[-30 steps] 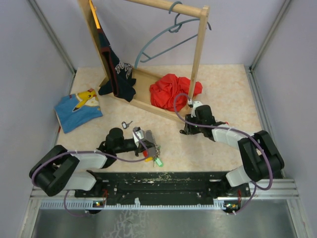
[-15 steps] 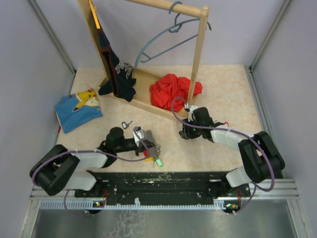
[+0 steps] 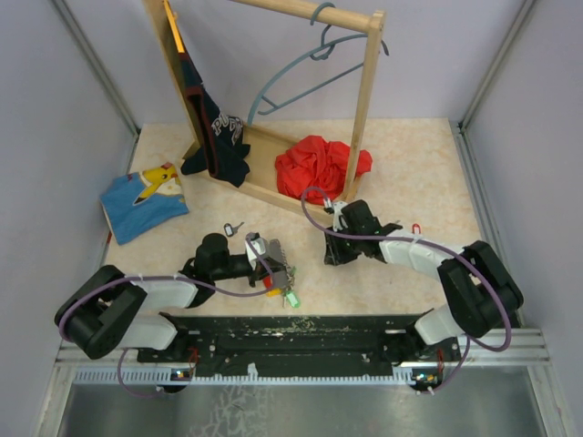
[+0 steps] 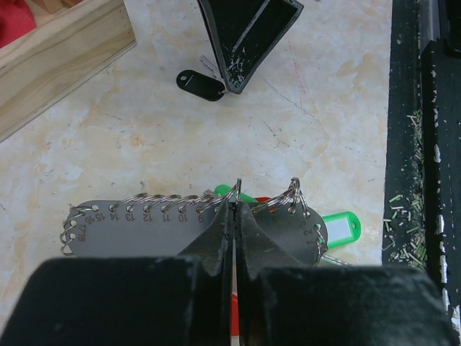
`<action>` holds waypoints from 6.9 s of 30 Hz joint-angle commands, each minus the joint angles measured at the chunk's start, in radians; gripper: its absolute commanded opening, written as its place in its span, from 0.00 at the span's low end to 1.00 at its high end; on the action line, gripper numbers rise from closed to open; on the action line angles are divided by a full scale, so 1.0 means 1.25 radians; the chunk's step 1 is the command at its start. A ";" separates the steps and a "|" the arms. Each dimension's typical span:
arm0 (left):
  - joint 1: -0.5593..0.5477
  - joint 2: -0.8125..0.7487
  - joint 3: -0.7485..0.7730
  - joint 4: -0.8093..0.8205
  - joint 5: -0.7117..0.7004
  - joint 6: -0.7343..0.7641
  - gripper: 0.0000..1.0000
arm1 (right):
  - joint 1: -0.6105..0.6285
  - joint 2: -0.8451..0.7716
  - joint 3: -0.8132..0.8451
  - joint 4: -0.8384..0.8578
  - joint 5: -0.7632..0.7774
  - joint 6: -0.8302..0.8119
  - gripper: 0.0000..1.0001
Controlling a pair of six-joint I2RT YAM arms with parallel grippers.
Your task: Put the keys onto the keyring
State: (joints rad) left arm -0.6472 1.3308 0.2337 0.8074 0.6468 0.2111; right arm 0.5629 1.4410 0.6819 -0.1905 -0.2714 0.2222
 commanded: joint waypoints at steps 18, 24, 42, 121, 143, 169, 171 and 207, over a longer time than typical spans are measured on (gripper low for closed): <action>0.002 0.006 0.028 -0.002 0.021 0.013 0.00 | 0.139 0.028 0.132 -0.124 0.222 -0.129 0.27; 0.002 0.008 0.029 -0.002 0.021 0.011 0.00 | 0.184 0.071 0.182 -0.178 0.294 -0.159 0.27; 0.002 0.010 0.031 -0.003 0.023 0.011 0.00 | 0.254 0.162 0.261 -0.257 0.411 -0.169 0.24; 0.002 -0.018 0.017 0.001 -0.006 0.018 0.00 | 0.259 0.213 0.297 -0.255 0.381 -0.146 0.05; 0.002 -0.018 0.018 -0.002 -0.004 0.015 0.00 | 0.259 0.175 0.306 -0.266 0.373 -0.142 0.13; 0.002 -0.019 0.018 -0.003 -0.003 0.017 0.00 | 0.258 0.159 0.304 -0.262 0.372 -0.143 0.13; 0.002 -0.019 0.018 -0.003 -0.003 0.017 0.00 | 0.258 0.162 0.305 -0.258 0.370 -0.144 0.15; 0.002 -0.051 -0.007 0.031 -0.022 0.019 0.00 | 0.253 -0.058 0.150 -0.004 0.365 -0.234 0.00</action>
State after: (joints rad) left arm -0.6472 1.2922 0.2432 0.7860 0.6254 0.2256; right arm 0.8791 1.4567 0.9268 -0.3790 0.2024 -0.0269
